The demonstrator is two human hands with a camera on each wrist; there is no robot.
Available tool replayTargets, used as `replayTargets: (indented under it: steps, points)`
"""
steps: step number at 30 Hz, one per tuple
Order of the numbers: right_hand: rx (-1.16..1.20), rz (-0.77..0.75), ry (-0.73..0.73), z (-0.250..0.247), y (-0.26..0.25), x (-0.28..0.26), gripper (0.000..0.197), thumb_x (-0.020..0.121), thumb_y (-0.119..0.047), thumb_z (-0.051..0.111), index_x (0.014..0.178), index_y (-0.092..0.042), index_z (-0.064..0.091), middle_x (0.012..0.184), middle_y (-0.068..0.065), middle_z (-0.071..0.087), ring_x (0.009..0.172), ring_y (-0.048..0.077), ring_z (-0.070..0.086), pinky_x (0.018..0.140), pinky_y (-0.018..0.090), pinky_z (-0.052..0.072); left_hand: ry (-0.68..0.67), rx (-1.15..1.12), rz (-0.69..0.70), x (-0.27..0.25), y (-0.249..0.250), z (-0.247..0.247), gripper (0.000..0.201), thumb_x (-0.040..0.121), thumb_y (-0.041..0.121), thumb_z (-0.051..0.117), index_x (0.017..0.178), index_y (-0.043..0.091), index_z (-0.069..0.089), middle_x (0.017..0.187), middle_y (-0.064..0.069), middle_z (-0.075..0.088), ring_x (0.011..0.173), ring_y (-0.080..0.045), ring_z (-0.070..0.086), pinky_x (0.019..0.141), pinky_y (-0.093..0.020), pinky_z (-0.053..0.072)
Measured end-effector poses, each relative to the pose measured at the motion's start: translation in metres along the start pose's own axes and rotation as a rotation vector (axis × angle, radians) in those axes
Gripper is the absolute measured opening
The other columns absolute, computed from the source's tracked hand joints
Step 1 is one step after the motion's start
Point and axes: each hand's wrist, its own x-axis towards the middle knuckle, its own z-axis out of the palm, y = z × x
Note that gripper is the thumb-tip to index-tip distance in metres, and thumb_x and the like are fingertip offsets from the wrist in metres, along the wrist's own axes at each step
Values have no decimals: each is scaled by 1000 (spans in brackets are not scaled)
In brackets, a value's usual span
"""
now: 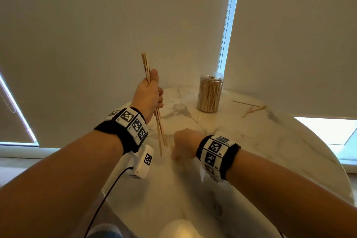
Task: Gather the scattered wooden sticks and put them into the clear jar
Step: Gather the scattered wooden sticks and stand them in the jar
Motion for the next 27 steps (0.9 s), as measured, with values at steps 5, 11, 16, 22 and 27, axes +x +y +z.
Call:
replayTargets:
  steps: [5, 11, 16, 22, 27]
  points:
    - [-51, 30, -51, -3, 21, -11, 34, 95, -30, 64, 114, -2, 65, 95, 10, 63, 90, 29, 61, 72, 32, 46, 47, -61, -18, 2, -10, 2, 34, 100, 52, 44, 82, 22, 40, 54, 9, 31, 45, -8, 24, 39, -23, 25]
    - [-105, 119, -41, 2, 68, -19, 37, 96, -33, 58, 120, -6, 64, 119, 12, 66, 108, 29, 63, 88, 34, 51, 42, -152, -92, 12, -31, 19, 32, 102, 46, 44, 85, 19, 40, 60, 4, 30, 46, -9, 23, 42, -24, 22]
    - [205, 239, 118, -4, 112, -11, 28, 94, -33, 61, 107, -9, 67, 95, 4, 68, 85, 18, 65, 76, 27, 53, 23, -232, -156, 26, -51, 41, 28, 106, 34, 42, 86, 15, 46, 60, 4, 37, 44, -7, 27, 41, -20, 25]
    - [921, 78, 542, -41, 138, 9, 11, 92, -20, 67, 94, -9, 68, 81, 5, 75, 73, 16, 74, 75, 32, 62, -94, -141, -254, 37, -79, 78, 37, 99, 43, 53, 103, 6, 58, 70, 2, 44, 48, -6, 37, 45, -21, 34]
    - [794, -72, 630, -44, 127, 34, 8, 93, -24, 65, 90, -17, 68, 79, -1, 73, 70, 8, 70, 66, 22, 56, -113, 18, -262, 46, -89, 107, 38, 101, 42, 49, 92, 9, 67, 77, -7, 69, 66, -20, 66, 60, -32, 55]
